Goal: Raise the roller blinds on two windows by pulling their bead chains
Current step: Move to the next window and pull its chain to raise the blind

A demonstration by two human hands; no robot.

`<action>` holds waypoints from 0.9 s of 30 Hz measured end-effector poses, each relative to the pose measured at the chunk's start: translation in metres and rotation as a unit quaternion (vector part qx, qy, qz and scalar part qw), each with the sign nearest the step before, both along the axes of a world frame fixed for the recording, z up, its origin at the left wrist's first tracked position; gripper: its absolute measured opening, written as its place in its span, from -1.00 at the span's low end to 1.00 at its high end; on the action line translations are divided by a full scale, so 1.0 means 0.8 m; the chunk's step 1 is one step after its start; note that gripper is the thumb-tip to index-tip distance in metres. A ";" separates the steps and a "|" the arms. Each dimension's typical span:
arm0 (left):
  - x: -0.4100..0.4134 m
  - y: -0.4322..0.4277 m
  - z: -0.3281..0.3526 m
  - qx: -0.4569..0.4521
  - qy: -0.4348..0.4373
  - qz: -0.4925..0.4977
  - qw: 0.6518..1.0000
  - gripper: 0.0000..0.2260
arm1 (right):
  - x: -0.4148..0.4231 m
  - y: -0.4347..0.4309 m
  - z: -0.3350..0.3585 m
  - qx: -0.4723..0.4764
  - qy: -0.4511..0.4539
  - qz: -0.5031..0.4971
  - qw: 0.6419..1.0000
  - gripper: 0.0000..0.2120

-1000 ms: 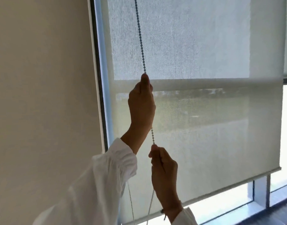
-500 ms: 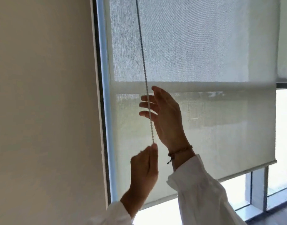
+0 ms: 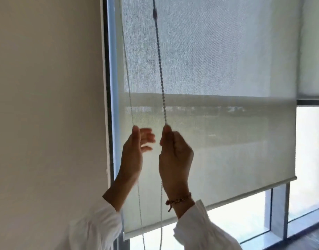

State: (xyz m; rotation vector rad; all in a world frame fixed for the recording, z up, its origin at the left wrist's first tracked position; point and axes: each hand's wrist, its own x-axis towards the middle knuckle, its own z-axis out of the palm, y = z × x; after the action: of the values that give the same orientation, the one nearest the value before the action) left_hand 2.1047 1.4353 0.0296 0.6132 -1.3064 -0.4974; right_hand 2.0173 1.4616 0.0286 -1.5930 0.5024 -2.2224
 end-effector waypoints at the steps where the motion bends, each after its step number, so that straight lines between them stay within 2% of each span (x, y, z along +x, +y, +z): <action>1: -0.006 0.007 0.019 -0.003 -0.002 -0.027 1.000 -0.56 | 0.004 -0.002 -0.015 -0.002 0.010 -0.011 1.000 -0.65; 5: -0.029 0.030 0.080 -0.005 0.006 -0.147 0.989 -0.64 | 0.005 -0.009 -0.065 0.002 0.024 -0.041 0.999 -0.55; 7: -0.041 0.035 0.096 -0.002 0.041 -0.156 0.987 -0.68 | 0.000 -0.010 -0.077 -0.015 0.029 -0.052 0.998 -0.53; 10: -0.063 0.032 0.096 -0.050 0.074 -0.056 0.994 -0.67 | -0.008 -0.015 -0.078 -0.019 0.039 -0.035 0.998 -0.57; 13: -0.068 0.022 0.089 -0.147 0.039 0.040 0.988 -0.65 | -0.014 -0.028 -0.069 0.068 0.043 0.050 0.996 -0.56; 17: -0.057 0.017 0.087 -0.193 0.019 0.088 0.977 -0.68 | -0.027 -0.042 -0.044 0.133 0.027 0.144 0.980 -0.57; 23: -0.053 0.018 0.043 -0.246 -0.041 0.165 0.954 -0.71 | -0.039 -0.040 0.021 0.104 -0.062 0.246 0.962 -0.59; 27: -0.052 0.012 -0.008 -0.267 -0.114 0.205 0.935 -0.68 | -0.038 -0.032 0.057 0.073 -0.061 0.349 0.932 -0.70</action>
State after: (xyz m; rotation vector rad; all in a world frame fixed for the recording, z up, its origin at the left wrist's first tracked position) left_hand 2.0633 1.4446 0.0235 0.4713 -1.4073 0.2812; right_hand 1.9866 1.4364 0.0742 -1.2756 0.0375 -1.6779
